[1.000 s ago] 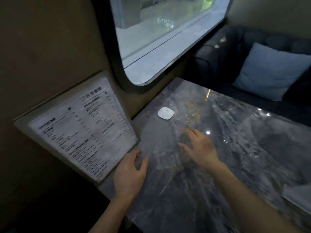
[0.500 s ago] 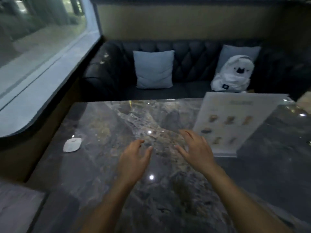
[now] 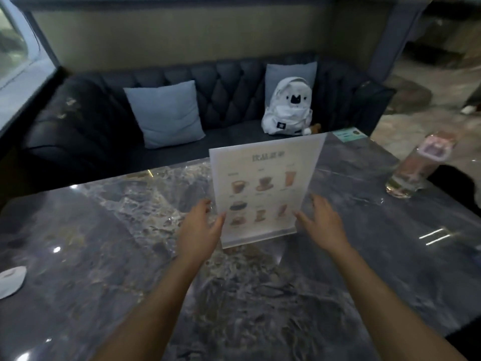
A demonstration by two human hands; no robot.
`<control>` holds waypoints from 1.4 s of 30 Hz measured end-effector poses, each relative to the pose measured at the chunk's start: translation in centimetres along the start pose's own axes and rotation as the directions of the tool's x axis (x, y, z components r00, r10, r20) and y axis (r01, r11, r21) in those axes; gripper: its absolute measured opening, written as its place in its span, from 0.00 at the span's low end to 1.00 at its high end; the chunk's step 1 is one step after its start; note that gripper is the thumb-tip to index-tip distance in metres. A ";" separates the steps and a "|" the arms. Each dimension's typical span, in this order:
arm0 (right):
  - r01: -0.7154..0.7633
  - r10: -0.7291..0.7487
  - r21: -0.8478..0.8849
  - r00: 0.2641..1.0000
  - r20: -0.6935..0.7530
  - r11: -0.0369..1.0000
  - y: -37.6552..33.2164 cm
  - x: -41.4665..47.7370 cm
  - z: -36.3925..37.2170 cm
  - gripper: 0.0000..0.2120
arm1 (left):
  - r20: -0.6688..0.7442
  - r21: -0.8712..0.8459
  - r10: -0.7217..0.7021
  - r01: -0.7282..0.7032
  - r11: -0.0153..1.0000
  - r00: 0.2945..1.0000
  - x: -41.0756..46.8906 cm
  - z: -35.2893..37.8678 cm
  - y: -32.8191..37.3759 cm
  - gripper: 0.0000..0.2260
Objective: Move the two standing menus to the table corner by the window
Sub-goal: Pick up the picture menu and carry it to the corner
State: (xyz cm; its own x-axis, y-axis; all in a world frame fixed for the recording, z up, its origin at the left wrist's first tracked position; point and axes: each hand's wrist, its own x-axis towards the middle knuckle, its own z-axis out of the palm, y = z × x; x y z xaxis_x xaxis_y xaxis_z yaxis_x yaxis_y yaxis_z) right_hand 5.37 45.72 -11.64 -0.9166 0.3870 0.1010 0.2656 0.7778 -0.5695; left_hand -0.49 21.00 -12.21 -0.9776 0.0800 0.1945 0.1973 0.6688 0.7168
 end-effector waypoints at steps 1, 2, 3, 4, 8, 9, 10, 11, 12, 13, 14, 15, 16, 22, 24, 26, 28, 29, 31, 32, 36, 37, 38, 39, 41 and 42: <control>-0.026 0.024 0.060 0.999 0.037 0.998 0.3 0.7 -0.1 0.28 | -0.002 -0.005 0.005 -0.005 1.000 1.000 0.3 0.3 0.2 0.19; -0.045 0.034 0.145 0.996 0.079 0.988 0.4 1.3 -0.2 0.30 | 0.001 -0.014 0.009 -0.009 1.000 1.000 0.6 0.6 0.3 0.19; -0.051 0.024 0.249 0.993 0.111 0.967 0.2 1.9 -0.2 0.31 | 0.012 -0.030 0.012 -0.012 0.999 1.000 0.9 0.9 0.5 0.18; -0.041 -0.003 0.353 0.992 0.126 0.935 0.1 2.3 -0.1 0.32 | 0.027 -0.050 0.011 -0.010 0.999 1.000 1.1 1.0 0.7 0.18; -0.089 0.024 0.509 0.991 0.133 0.856 -0.2 3.2 0.9 0.25 | 0.064 -0.136 0.006 0.002 0.991 0.998 1.7 1.3 1.3 0.14; -0.112 0.055 0.511 0.990 0.126 0.852 -0.2 3.3 1.1 0.23 | 0.069 -0.143 0.016 -0.006 0.990 0.998 1.7 1.3 1.4 0.12; -0.128 0.078 0.511 0.990 0.119 0.850 -0.3 3.4 1.2 0.21 | 0.072 -0.133 0.029 -0.019 0.991 0.997 1.9 1.3 1.4 0.12; -0.135 0.089 0.506 0.989 0.115 0.852 -0.4 3.5 1.3 0.20 | 0.074 -0.110 0.039 -0.031 0.993 0.996 1.9 1.4 1.3 0.11; -0.136 0.092 0.497 0.989 0.111 0.857 -0.6 3.6 1.3 0.19 | 0.070 -0.087 0.038 -0.032 0.996 0.997 2.0 1.4 1.3 0.11; -0.137 0.097 0.482 0.990 0.106 0.866 -0.8 3.7 1.3 0.19 | 0.058 -0.072 0.024 -0.020 0.997 0.998 2.1 1.4 1.2 0.10; -0.135 0.101 0.469 0.990 0.098 0.873 -1.0 3.7 1.4 0.18 | 0.041 -0.068 0.003 0.000 0.998 0.999 2.2 1.4 1.1 0.10; -0.133 0.102 0.460 0.990 0.093 0.878 -1.3 3.7 1.4 0.18 | 0.022 -0.069 -0.018 0.020 0.997 1.000 2.2 1.3 0.9 0.09; -0.127 0.095 0.457 0.991 0.093 0.881 -1.6 3.6 1.6 0.17 | 0.009 -0.076 -0.036 0.037 0.996 0.999 2.2 1.1 0.6 0.09; -0.077 0.004 0.515 0.990 0.142 0.854 -4.2 3.5 2.8 0.11 | -0.046 -0.118 -0.094 0.088 0.989 0.995 1.4 -1.6 -1.2 0.07; -0.070 -0.019 0.500 0.985 0.170 0.863 -5.8 3.6 3.4 0.11 | -0.072 -0.139 -0.099 0.089 0.986 0.992 1.1 -3.1 -2.2 0.07; -0.039 -0.052 0.479 0.983 0.175 0.877 -7.8 3.6 4.3 0.11 | -0.110 -0.168 -0.098 0.078 0.983 0.989 0.7 -5.0 -3.0 0.08; 0.015 -0.106 0.464 0.980 0.170 0.886 -10.1 3.3 5.3 0.12 | -0.160 -0.199 -0.105 0.072 0.977 0.982 0.3 -7.1 -3.9 0.08; 0.046 -0.135 0.458 0.977 0.165 0.888 -11.3 3.2 5.8 0.13 | -0.184 -0.205 -0.113 0.074 0.976 0.976 0.1 -8.2 -4.5 0.07; 0.093 -0.191 0.466 0.968 0.166 0.880 -13.9 2.9 7.1 0.14 | -0.224 -0.217 -0.143 0.094 0.972 0.964 -0.4 -10.5 -5.9 0.06; 0.109 -0.217 0.479 0.960 0.176 0.871 -15.2 2.7 7.7 0.15 | -0.240 -0.224 -0.161 0.106 0.969 0.957 -0.6 -11.7 -6.6 0.05; 0.128 -0.291 0.521 0.925 0.246 0.844 -20.5 1.7 11.1 0.12 | -0.324 -0.204 -0.226 0.166 0.965 0.919 -2.0 -16.3 -9.9 0.05; 0.123 -0.293 0.513 0.918 0.266 0.850 -22.0 1.4 11.9 0.12 | -0.342 -0.189 -0.240 0.184 0.965 0.908 -2.5 -17.4 -10.8 0.06; 0.128 -0.304 0.509 0.911 0.279 0.851 -23.4 1.0 12.7 0.12 | -0.360 -0.183 -0.253 0.197 0.963 0.898 -3.0 -18.5 -11.7 0.06; 0.143 -0.326 0.514 0.901 0.285 0.846 -24.8 0.6 13.7 0.13 | -0.380 -0.188 -0.263 0.204 0.961 0.887 -3.5 -19.5 -12.7 0.06; 0.191 -0.379 0.511 0.877 0.294 0.838 -27.4 -0.3 15.5 0.15 | -0.415 -0.203 -0.293 0.227 0.953 0.861 -4.5 -21.7 -14.6 0.06; 0.222 -0.406 0.497 0.864 0.298 0.839 -28.7 -0.8 16.4 0.15 | -0.432 -0.207 -0.315 0.248 0.947 0.845 -5.1 -22.9 -15.6 0.06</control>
State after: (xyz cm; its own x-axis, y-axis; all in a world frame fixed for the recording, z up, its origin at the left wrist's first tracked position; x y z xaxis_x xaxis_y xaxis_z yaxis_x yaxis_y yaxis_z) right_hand -6.38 15.01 -8.73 -0.9888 -0.1287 0.0751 -0.1294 0.4923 -0.8608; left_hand 3.05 -6.71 -9.04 -0.8570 -0.4625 0.2273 -0.0403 0.5000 0.8651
